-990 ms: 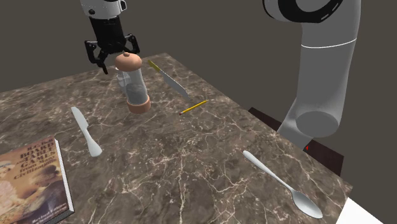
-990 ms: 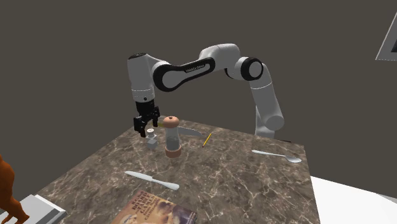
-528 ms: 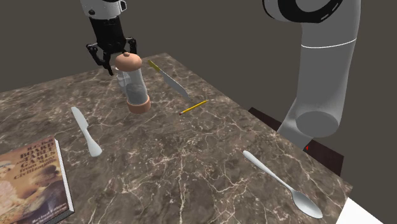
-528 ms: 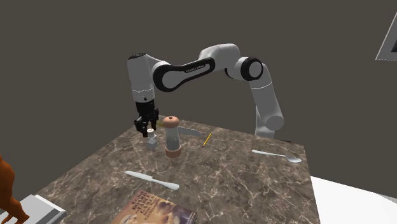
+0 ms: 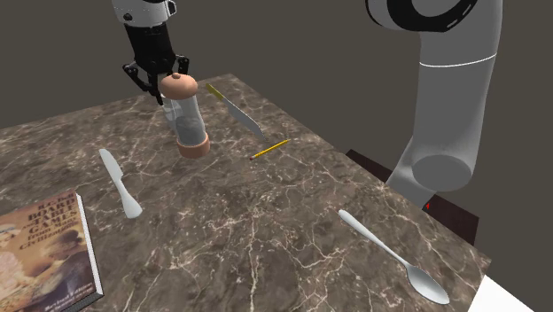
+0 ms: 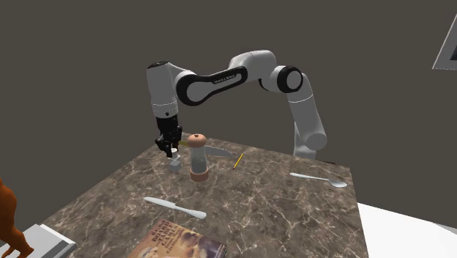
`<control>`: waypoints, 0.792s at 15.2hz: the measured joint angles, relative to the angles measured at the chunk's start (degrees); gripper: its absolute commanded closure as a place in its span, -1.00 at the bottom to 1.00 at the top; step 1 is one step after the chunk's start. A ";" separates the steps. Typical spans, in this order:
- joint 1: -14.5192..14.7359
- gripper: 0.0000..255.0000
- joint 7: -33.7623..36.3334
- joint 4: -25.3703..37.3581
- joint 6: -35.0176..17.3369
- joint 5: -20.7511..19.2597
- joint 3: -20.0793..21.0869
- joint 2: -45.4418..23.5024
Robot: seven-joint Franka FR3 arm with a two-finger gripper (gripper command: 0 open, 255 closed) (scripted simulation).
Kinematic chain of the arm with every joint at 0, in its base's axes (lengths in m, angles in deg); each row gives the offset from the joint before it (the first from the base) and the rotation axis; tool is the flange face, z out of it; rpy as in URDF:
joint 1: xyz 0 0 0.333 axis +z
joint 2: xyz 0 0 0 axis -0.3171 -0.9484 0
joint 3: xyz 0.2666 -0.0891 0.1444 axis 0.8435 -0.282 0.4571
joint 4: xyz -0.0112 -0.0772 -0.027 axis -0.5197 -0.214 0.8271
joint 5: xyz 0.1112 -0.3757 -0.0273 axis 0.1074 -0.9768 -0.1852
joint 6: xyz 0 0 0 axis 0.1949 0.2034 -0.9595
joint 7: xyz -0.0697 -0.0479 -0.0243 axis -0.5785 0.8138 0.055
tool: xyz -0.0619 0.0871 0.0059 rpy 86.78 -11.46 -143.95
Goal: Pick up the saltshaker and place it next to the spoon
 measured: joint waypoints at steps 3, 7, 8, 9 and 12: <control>0.16 1.00 0.03 1.04 0.98 -0.01 0.04 -0.07; 0.51 1.00 -0.05 4.21 3.91 -0.06 0.11 -0.26; 0.62 1.00 -0.08 5.15 4.74 -0.09 0.12 -0.36; 0.72 1.00 -0.08 5.97 5.53 -0.11 0.14 -0.40; 1.29 1.00 -0.07 9.49 8.28 -0.41 0.14 -1.18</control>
